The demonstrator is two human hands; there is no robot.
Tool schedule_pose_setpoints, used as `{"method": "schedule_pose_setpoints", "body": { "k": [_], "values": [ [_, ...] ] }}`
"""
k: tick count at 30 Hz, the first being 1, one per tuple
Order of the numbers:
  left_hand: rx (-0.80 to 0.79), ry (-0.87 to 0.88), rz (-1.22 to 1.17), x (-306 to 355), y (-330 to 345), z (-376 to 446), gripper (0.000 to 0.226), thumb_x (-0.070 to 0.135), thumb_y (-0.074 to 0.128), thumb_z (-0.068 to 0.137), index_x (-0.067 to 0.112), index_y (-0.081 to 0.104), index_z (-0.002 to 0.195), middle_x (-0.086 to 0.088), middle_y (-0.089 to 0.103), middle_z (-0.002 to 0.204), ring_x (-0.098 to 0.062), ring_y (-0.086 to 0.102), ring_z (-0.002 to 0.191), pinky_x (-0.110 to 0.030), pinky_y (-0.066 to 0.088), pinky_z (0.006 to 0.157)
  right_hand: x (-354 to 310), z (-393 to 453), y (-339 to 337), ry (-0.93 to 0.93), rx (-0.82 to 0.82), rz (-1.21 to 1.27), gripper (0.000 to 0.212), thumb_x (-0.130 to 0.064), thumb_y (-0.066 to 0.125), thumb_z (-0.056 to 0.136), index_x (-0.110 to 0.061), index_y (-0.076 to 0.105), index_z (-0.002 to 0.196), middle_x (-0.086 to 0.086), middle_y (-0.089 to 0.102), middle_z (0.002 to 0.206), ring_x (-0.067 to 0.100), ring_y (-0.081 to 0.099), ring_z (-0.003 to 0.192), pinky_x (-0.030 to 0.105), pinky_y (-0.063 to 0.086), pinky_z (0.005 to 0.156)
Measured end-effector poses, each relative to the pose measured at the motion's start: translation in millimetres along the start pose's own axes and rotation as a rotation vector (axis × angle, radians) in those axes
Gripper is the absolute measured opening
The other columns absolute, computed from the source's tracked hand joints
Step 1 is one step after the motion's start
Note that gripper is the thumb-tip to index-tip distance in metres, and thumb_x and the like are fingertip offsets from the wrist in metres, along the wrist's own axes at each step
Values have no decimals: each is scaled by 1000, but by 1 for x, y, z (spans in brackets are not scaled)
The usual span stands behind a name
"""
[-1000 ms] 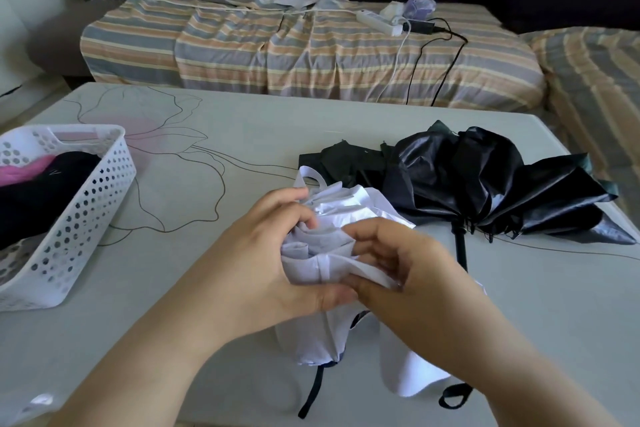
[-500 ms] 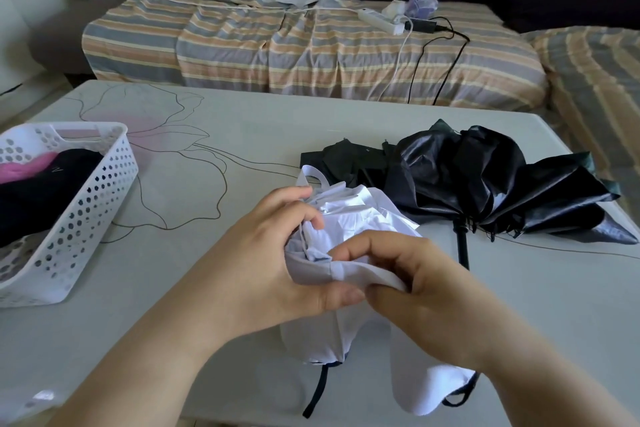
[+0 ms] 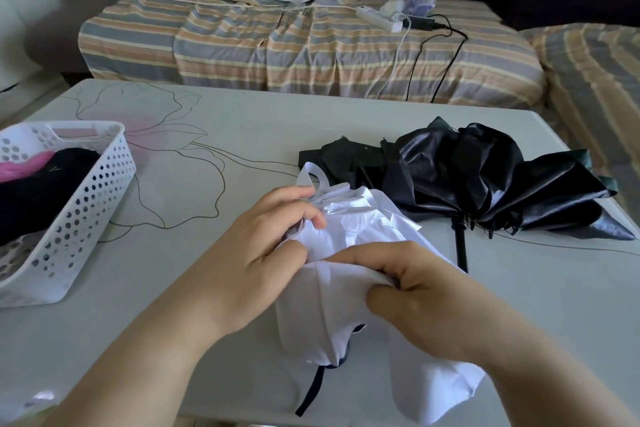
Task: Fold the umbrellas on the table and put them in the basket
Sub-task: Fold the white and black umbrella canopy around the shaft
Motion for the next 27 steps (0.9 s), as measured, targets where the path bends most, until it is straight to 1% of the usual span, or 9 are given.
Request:
{"method": "schedule_pose_setpoints", "body": {
  "k": [3,6,8,10,12,15,17,21,27],
  "values": [
    [-6,-11,-57,-1,0,1,37,24,35,70,37,63,92,43,41,123,5,49,99,-3,33,80,7,0,-11,49,171,-124,40,2,47,89,-30,63,70,-7,51,63,2,44,56,16,37,55],
    [-1,1,-114,-3,0,5,45,20,33,69,38,67,91,39,44,126,17,41,116,1,29,87,9,4,-13,40,320,-246,31,-10,50,94,-29,57,70,-4,50,62,7,44,57,17,37,56],
    [-3,9,-134,-6,1,6,49,19,33,68,43,68,92,38,46,127,16,39,122,-6,29,95,12,7,-10,51,370,-309,26,-8,48,94,-21,55,73,-9,47,55,8,42,53,18,35,52],
    [-6,5,-147,-7,1,7,53,17,33,67,49,66,93,36,47,129,15,37,125,-15,30,99,14,8,-9,70,388,-349,23,-4,45,92,-18,52,75,-16,48,54,7,42,50,19,32,46],
    [-1,5,-160,-8,0,8,55,15,33,66,49,66,93,34,48,129,14,37,125,-15,31,99,11,8,-8,75,364,-345,22,-6,47,86,-25,53,77,-19,51,60,4,47,56,18,33,47],
    [-1,16,-163,-8,0,9,55,14,33,64,46,67,93,34,49,128,14,41,123,-4,34,91,2,8,-1,16,296,-277,17,-28,67,80,-40,55,85,-23,57,80,-6,52,80,12,41,65],
    [-5,20,-164,-8,1,9,56,13,34,62,46,67,92,33,50,128,13,40,124,-6,33,93,-1,10,1,-62,310,-274,11,-37,71,82,-32,61,86,-16,58,85,2,52,86,17,41,71],
    [-4,3,-213,-11,-1,10,59,10,34,61,44,72,91,31,54,126,11,40,126,-18,33,100,5,13,-4,-58,292,-227,18,-31,61,91,-24,57,75,-11,55,76,8,50,66,19,40,60],
    [-24,-14,-370,-6,2,9,64,5,34,58,41,74,92,31,60,120,14,43,124,-18,34,99,19,19,-9,47,398,-122,35,-28,62,90,-25,42,62,-15,45,56,6,40,53,17,35,52]
  ]
}}
Point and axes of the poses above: each hand's wrist, its own z-axis towards the middle knuckle, its own y-axis out of the palm, x = y × z, the point moved 4 cm from there along z, towards the middle knuckle
